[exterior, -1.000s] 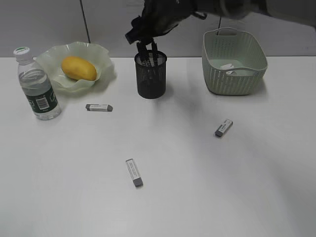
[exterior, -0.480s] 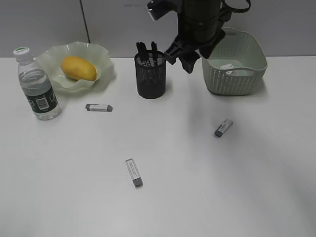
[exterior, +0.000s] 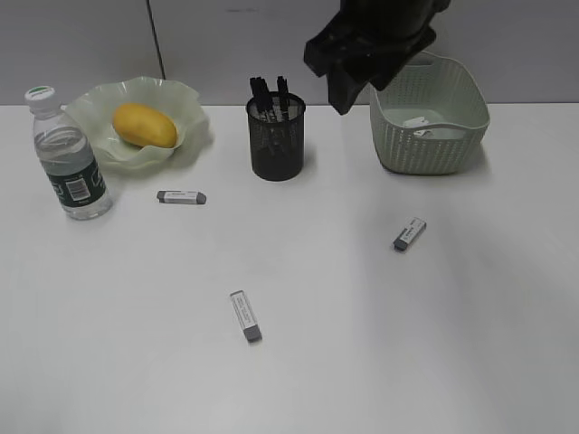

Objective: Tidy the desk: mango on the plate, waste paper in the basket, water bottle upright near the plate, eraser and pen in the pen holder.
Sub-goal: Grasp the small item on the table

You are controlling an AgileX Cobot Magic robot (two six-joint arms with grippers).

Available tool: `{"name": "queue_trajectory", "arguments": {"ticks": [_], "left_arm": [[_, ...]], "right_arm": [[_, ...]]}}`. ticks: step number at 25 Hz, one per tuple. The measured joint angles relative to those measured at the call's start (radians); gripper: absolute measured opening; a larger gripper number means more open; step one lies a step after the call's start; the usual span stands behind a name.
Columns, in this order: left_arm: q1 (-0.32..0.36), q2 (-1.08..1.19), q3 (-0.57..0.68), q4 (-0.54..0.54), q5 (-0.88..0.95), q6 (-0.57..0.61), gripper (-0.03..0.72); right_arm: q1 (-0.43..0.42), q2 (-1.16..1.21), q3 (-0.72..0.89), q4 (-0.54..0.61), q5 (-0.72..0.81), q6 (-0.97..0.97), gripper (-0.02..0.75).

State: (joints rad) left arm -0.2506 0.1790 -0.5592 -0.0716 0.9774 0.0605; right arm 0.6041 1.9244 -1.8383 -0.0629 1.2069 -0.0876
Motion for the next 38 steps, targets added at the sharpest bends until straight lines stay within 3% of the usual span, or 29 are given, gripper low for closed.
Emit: {"name": "queue_trajectory", "arguments": {"ticks": [10,15,22,32,38], "left_arm": [[0.0,0.0,0.0,0.0,0.0,0.0,0.372],[0.0,0.0,0.0,0.0,0.0,0.0,0.372],[0.0,0.0,0.0,0.0,0.0,0.0,0.372],[0.0,0.0,0.0,0.0,-0.001,0.0,0.372],[0.0,0.0,0.0,0.0,-0.058,0.0,0.372]], "right_arm": [[0.0,-0.413,0.482,0.016,-0.011,0.025,0.517],[0.0,-0.677,0.773,0.017,-0.125,0.074,0.518],[0.0,-1.052,1.063,0.017,-0.23,0.113,0.519],[0.002,-1.555,1.277,0.007,-0.245,0.118,0.519],[0.002,-1.691,1.3,0.005,-0.246,0.131,0.519]]}}
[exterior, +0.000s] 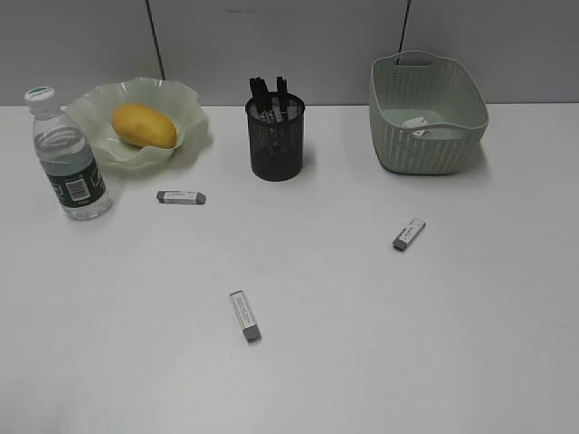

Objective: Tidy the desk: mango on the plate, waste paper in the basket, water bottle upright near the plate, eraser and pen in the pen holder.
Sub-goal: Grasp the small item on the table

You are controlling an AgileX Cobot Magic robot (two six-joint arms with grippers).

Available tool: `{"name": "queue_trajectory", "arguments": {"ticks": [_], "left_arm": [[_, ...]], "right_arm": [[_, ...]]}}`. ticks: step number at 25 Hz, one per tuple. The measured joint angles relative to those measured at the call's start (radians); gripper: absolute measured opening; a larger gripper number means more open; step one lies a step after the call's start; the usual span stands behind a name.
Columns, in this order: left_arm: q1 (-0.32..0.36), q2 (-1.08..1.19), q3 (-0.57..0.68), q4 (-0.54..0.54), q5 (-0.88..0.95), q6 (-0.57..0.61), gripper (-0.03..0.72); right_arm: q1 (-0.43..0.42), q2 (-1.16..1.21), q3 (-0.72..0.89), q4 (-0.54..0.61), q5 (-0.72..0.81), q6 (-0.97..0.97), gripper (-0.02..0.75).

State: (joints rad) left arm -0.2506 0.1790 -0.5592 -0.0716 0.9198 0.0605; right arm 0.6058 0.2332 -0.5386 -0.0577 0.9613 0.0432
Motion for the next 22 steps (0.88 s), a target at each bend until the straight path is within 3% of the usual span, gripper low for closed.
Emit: {"name": "queue_trajectory", "arguments": {"ticks": [11,22], "left_arm": [[0.0,0.127,-0.025,-0.001,-0.183,0.0,0.372],[0.0,0.703,-0.29,-0.001,-0.187,0.129,0.372]], "right_arm": [[0.0,-0.002,0.003,0.0,-0.002,0.004,0.513],[0.0,-0.002,0.003,-0.001,-0.004,0.005,0.512]]}}
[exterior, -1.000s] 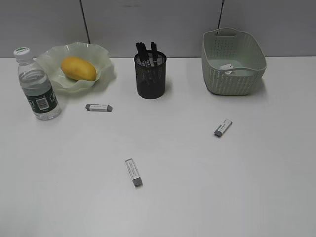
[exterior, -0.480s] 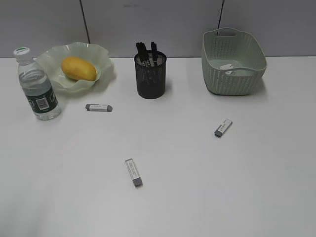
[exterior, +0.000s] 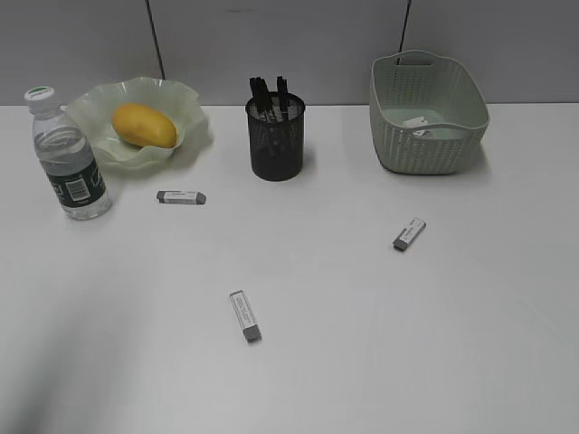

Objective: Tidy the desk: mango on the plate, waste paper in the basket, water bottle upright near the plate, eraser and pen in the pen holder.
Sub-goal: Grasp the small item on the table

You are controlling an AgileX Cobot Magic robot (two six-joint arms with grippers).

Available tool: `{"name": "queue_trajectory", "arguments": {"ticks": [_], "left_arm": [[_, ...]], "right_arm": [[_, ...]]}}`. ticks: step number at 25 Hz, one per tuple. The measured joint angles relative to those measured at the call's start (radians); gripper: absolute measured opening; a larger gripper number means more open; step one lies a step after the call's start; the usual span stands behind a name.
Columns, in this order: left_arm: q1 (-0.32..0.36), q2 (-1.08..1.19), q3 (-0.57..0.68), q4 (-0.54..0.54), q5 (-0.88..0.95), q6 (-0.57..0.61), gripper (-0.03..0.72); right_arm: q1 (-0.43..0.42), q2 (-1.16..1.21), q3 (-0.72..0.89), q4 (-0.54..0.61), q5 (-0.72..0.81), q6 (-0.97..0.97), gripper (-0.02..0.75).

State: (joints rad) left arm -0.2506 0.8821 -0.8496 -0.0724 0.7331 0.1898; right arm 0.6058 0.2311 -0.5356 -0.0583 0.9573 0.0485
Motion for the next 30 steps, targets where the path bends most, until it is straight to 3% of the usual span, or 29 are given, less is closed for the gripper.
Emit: {"name": "queue_trajectory", "arguments": {"ticks": [7,11,21,30], "left_arm": [[-0.023,0.365,-0.268,0.007,0.109,0.019,0.373],[-0.059,0.536,-0.393,0.031,0.167,0.074,0.421],[-0.088,0.86,-0.595,0.059,0.211,0.09,0.456],[-0.118,1.105,-0.768,0.06,0.234,0.213,0.456]], "right_arm": [[0.0,0.0,0.0,0.0,-0.016,0.0,0.512],[0.0,0.0,0.0,0.0,-0.016,0.0,0.512],[0.0,0.0,0.0,0.0,-0.016,0.003,0.511],[0.0,0.0,0.0,0.0,-0.016,0.011,0.51]]}}
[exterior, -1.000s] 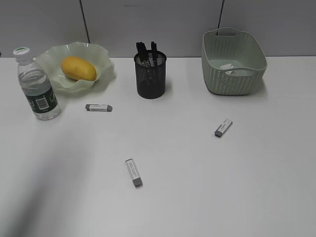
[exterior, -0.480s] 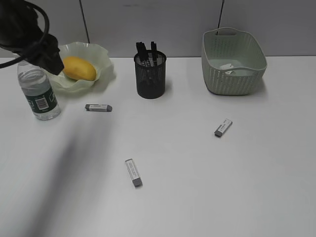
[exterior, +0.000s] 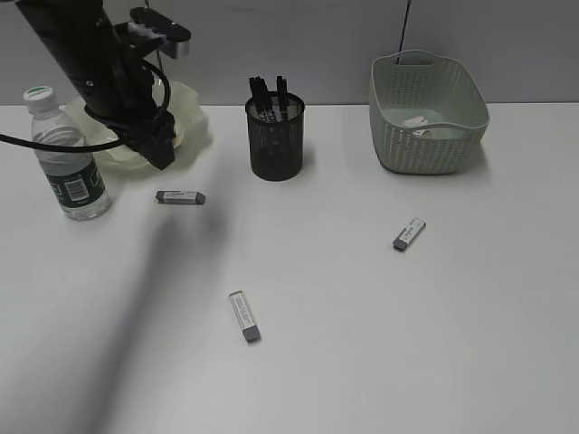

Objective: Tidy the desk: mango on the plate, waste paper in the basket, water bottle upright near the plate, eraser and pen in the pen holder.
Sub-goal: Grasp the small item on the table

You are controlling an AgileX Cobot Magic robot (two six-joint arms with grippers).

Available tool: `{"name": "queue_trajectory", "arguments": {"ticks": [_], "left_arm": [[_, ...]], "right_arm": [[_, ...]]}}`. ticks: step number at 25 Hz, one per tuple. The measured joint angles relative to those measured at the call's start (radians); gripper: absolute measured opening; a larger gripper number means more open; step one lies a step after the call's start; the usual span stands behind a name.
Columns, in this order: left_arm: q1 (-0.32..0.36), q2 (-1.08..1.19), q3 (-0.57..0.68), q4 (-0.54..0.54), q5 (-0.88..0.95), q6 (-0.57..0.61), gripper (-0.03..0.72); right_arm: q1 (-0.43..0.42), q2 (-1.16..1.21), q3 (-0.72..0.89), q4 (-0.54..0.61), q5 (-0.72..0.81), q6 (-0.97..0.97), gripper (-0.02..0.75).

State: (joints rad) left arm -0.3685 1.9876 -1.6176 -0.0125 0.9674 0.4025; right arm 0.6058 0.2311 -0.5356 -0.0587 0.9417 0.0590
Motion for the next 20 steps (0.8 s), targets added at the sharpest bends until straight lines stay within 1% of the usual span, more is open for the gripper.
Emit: {"name": "queue_trajectory", "arguments": {"ticks": [1,4,8,11,14,20], "left_arm": [[0.001,0.02,-0.016,0.0,0.004,0.009,0.456],[0.002,0.076,-0.06,0.0,0.015,0.092,0.456],[0.003,0.131,-0.103,0.002,0.042,0.29,0.456],[0.01,0.164,-0.11,0.003,0.026,0.375,0.456],[0.02,0.195,-0.11,0.013,0.021,0.422,0.456],[0.024,0.241,-0.112,0.026,-0.042,0.442,0.456]], "right_arm": [[0.0,0.0,0.0,0.0,0.0,0.001,0.51],[0.0,0.0,0.0,-0.002,0.0,0.006,0.51],[0.0,0.0,0.0,-0.005,0.0,0.014,0.51],[0.0,0.0,0.0,-0.006,0.0,0.015,0.51],[0.0,0.0,0.0,-0.007,0.0,0.016,0.51],[0.0,0.0,0.0,-0.008,0.0,0.016,0.51]]}}
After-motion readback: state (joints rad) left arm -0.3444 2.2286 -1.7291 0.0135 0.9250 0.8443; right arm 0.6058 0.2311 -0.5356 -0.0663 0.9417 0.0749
